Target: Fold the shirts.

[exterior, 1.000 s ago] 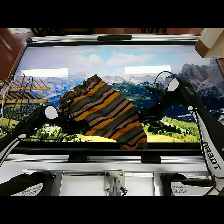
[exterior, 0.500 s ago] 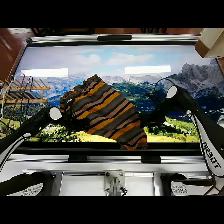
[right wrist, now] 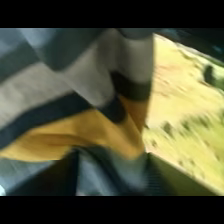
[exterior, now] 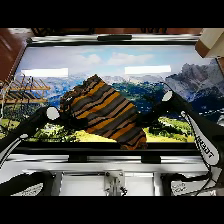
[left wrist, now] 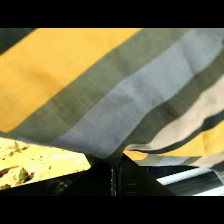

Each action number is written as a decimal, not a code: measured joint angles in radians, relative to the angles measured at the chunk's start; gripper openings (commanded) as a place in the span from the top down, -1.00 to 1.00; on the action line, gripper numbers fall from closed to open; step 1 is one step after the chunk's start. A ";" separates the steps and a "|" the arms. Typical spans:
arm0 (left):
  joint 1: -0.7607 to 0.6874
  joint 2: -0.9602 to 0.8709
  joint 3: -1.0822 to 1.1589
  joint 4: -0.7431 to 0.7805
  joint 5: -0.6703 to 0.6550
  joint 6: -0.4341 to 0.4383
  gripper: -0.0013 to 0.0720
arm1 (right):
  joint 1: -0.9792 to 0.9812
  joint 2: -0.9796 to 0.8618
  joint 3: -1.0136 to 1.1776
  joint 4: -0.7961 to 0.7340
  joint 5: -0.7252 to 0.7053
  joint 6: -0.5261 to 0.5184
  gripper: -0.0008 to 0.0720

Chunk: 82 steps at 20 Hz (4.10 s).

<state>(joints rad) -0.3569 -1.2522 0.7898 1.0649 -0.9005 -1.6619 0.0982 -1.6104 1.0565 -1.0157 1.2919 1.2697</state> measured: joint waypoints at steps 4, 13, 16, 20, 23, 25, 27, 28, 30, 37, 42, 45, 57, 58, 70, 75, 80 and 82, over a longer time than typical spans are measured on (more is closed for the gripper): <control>0.002 0.047 0.037 0.009 -0.009 0.030 0.82 | 0.005 0.011 0.010 0.045 0.003 -0.055 0.82; -0.039 0.230 0.745 0.030 -0.085 0.246 0.82 | 0.005 0.502 0.365 0.092 -0.115 -0.170 0.82; -0.061 0.298 1.025 0.029 -0.051 0.248 0.82 | 0.005 0.715 0.492 0.080 -0.339 -0.174 0.82; -0.073 0.386 1.163 0.064 -0.040 0.238 0.82 | 0.005 0.911 0.585 0.070 -0.517 -0.140 0.82; -0.077 0.405 1.138 0.159 -0.142 0.173 0.82 | 0.005 0.960 0.607 0.000 -0.414 -0.057 0.82; -0.077 0.404 1.056 0.245 -0.226 0.126 0.82 | 0.005 0.947 0.613 -0.077 -0.254 -0.003 0.82; -0.077 0.396 0.914 0.310 -0.288 0.080 0.82 | 0.005 0.894 0.605 -0.158 -0.056 0.040 0.82; -0.077 0.388 0.836 0.331 -0.302 0.057 0.82 | 0.005 0.859 0.586 -0.184 0.037 0.059 0.82; -0.077 0.360 0.672 0.349 -0.308 0.019 0.82 | 0.005 0.792 0.515 -0.196 0.160 0.088 0.82; -0.060 0.102 0.415 0.350 -0.146 -0.024 0.82 | 0.005 0.479 0.175 -0.026 0.007 0.125 0.82; 0.016 -0.047 0.483 0.349 -0.032 -0.075 0.69 | 0.005 0.287 0.122 0.143 -0.243 0.117 0.46; 0.052 -0.080 0.504 0.333 -0.013 -0.166 -1.00 | 0.002 0.251 0.118 0.177 -0.348 0.108 -0.58; -0.069 -0.098 0.558 0.110 -0.328 -0.159 -0.99 | -0.157 0.384 0.193 -0.346 -0.070 0.051 -0.58; -0.124 -0.104 0.540 0.091 -0.292 -0.164 -0.98 | -0.164 0.387 0.183 -0.364 -0.070 0.052 -0.58; -0.457 -0.380 0.486 -0.128 0.172 -0.373 -0.67 | -0.183 0.384 0.129 -0.375 -0.117 0.058 -0.58; -0.473 -0.428 0.486 -0.181 0.242 -0.386 -0.12 | -0.183 0.383 0.128 -0.363 -0.128 0.061 -0.58; -0.473 -0.444 0.486 -0.194 0.273 -0.382 0.82 | -0.169 0.347 0.117 -0.295 -0.132 0.051 -0.58; -0.462 -0.445 0.486 -0.198 0.257 -0.362 0.82 | -0.142 0.309 0.106 -0.283 -0.132 0.024 -0.58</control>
<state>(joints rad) -0.8188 -1.6970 1.2758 0.8669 -0.6430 -2.0235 -0.0437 -1.3014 1.1629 -1.2991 1.1595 1.2938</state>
